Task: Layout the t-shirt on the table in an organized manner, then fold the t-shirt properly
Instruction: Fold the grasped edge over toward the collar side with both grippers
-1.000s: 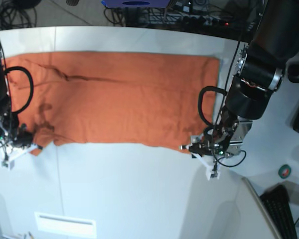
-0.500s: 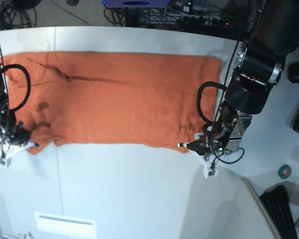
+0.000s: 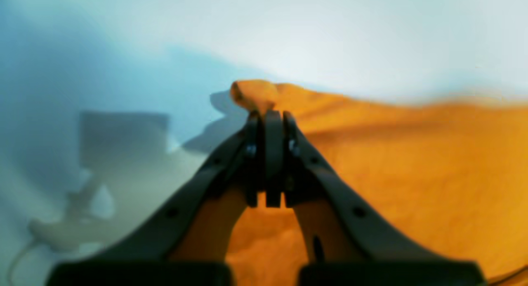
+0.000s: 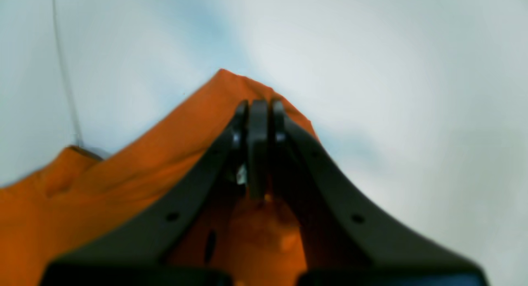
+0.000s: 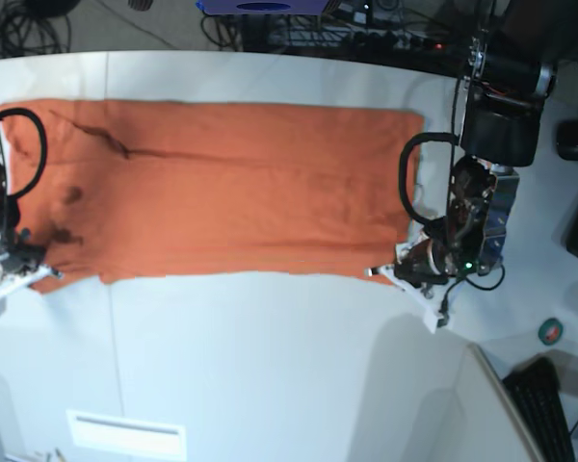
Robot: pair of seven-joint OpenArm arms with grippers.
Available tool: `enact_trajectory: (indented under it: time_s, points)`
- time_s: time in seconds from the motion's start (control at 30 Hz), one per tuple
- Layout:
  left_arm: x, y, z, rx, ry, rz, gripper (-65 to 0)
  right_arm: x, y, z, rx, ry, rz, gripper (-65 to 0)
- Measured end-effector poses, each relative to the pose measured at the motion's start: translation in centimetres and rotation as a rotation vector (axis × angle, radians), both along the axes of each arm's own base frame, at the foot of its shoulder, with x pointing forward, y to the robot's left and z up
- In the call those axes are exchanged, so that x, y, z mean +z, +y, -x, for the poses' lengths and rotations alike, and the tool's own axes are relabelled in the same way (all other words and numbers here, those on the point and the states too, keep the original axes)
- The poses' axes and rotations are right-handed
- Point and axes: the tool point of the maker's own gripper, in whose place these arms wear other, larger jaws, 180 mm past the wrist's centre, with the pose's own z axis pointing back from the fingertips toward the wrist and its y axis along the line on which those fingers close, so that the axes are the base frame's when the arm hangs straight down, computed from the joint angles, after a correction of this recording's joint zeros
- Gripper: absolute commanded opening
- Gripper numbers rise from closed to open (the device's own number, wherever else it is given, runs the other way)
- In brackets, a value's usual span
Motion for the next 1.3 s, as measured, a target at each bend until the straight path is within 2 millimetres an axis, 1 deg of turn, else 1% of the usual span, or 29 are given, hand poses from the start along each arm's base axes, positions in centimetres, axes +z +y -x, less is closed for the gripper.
enact_trajectory:
  time_s: [0.07,0.17,0.23,0.3,0.37,0.43,0.57,0.63,0.73,0.8,0.93,1.03,1.17,1.23,1.3]
  points:
    - [1.6,-0.1,-0.4,0.006,-0.039,0.019,-65.0,0.1,0.3,-0.2,0.006,-0.004,-0.002,-65.0]
    - [3.0,-1.0,-0.2,-0.024,-0.053,0.031,-65.0,0.1,0.3,-0.2,0.007,-0.007,-0.002,-65.0]
    - [3.3,-1.6,0.1,-0.038,-0.049,0.037,-65.0,0.6,0.1,-0.6,0.005,-0.048,0.011,-65.0]
    - [3.6,-1.7,0.2,-0.042,-0.061,0.035,-65.0,1.0,-0.1,-0.9,0.003,-0.076,0.019,-65.0]
    - [3.9,-1.8,0.3,-0.047,-0.072,0.035,-65.0,0.9,-0.2,-0.7,0.001,-0.089,0.026,-65.0]
    - [4.2,-1.5,0.9,-0.057,-0.082,0.025,-65.0,0.7,-0.2,-0.2,0.009,-0.081,0.029,-65.0]
    - [4.7,-1.4,1.8,-0.076,-0.101,0.010,-65.0,1.6,0.2,0.2,0.061,-0.110,0.046,-65.0]
    - [4.8,-1.4,2.4,-0.086,-0.104,0.003,-65.0,1.9,0.5,0.3,0.076,-0.121,0.045,-65.0]
    - [4.6,-1.5,4.1,-0.104,-0.102,-0.002,-65.0,1.8,0.1,0.8,0.080,-0.115,0.054,-65.0]
    - [4.2,-1.3,5.6,-0.095,-0.088,0.002,-65.0,1.2,-0.1,1.8,0.079,-0.097,0.057,-65.0]
    - [4.4,0.4,8.0,-0.041,-0.091,0.003,-65.0,-0.9,-0.3,4.4,0.090,-0.032,0.066,-65.0]
    - [4.3,0.7,9.3,-0.034,-0.085,-0.001,-65.0,-1.5,-0.1,5.3,0.106,-0.014,0.078,-65.0]
    - [3.0,0.6,11.2,-0.035,-0.037,0.005,-65.0,-1.4,0.6,5.9,0.119,-0.030,0.067,-65.0]
    - [2.6,0.6,11.8,-0.035,-0.024,0.002,-65.0,-0.9,0.5,6.2,0.086,-0.055,0.043,-65.0]
    - [2.7,0.5,11.9,-0.038,-0.026,0.003,-65.0,-0.2,0.1,6.6,0.064,-0.077,0.032,-65.0]
